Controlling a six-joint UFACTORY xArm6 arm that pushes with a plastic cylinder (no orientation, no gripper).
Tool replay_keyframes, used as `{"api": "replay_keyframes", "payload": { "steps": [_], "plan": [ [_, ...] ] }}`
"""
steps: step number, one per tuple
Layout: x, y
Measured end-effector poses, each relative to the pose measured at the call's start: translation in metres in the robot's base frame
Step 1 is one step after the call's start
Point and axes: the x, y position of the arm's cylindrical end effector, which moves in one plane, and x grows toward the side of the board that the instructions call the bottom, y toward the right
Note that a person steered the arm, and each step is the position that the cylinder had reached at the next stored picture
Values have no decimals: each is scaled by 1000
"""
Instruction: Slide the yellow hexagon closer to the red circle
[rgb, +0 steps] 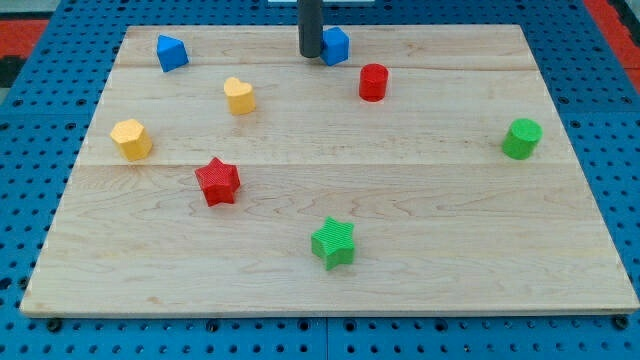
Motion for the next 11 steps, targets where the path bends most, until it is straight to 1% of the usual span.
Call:
{"api": "replay_keyframes", "payload": {
  "steps": [1, 3, 4, 6, 7, 8, 10, 11],
  "plan": [
    [0, 6],
    [45, 16],
    [85, 22],
    [142, 71],
    [155, 100],
    [158, 101],
    [152, 131],
    [203, 140]
  ]
}}
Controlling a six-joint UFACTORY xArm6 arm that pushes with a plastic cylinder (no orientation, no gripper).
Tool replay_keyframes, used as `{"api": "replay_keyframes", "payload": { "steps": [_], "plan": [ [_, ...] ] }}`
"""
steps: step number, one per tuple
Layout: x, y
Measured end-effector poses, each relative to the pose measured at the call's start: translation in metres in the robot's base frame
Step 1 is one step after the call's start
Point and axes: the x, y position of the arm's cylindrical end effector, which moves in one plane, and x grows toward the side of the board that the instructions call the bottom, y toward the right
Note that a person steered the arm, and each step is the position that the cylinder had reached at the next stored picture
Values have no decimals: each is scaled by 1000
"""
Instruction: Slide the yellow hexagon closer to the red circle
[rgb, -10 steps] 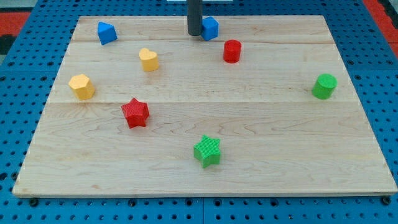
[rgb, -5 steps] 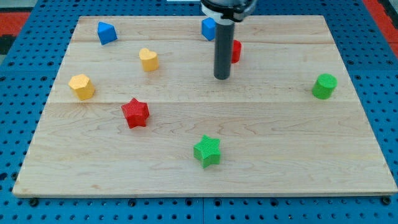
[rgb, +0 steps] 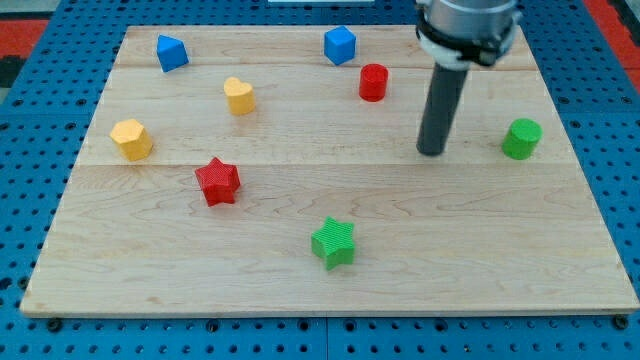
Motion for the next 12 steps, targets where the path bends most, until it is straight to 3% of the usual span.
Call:
{"api": "replay_keyframes", "payload": {
  "steps": [1, 2, 3, 4, 6, 8, 10, 11, 12],
  "plan": [
    [48, 1],
    [63, 60],
    [41, 36],
    [13, -13],
    [-3, -76],
    [-8, -243],
    [-4, -362],
    [-9, -398],
    [-32, -335]
  ]
}}
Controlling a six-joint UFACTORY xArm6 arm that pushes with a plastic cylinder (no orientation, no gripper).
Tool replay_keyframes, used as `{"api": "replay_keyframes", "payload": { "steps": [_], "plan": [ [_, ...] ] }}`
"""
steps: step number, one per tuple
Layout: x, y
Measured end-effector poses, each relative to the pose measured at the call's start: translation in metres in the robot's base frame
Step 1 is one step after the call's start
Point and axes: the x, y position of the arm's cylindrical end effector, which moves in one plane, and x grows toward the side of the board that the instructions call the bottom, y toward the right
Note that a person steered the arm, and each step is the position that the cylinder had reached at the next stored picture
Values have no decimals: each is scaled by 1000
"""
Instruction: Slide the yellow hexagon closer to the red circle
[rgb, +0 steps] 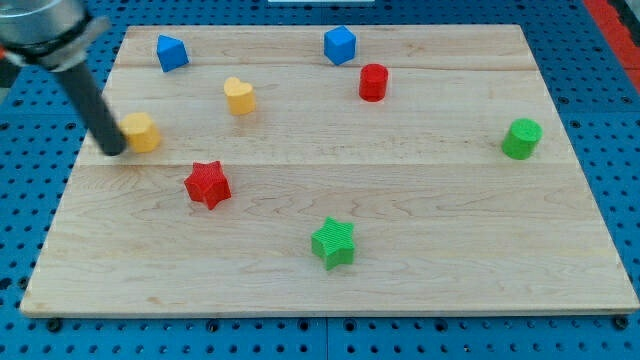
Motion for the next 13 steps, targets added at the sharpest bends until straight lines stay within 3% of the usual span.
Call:
{"api": "replay_keyframes", "payload": {
  "steps": [1, 3, 4, 5, 6, 7, 9, 10, 12, 13],
  "plan": [
    [-23, 89],
    [-23, -50],
    [-72, -18],
    [-48, 58],
    [-7, 67],
    [-2, 52],
    [-13, 202],
    [-27, 230],
    [-29, 144],
    [-59, 189]
  ]
}}
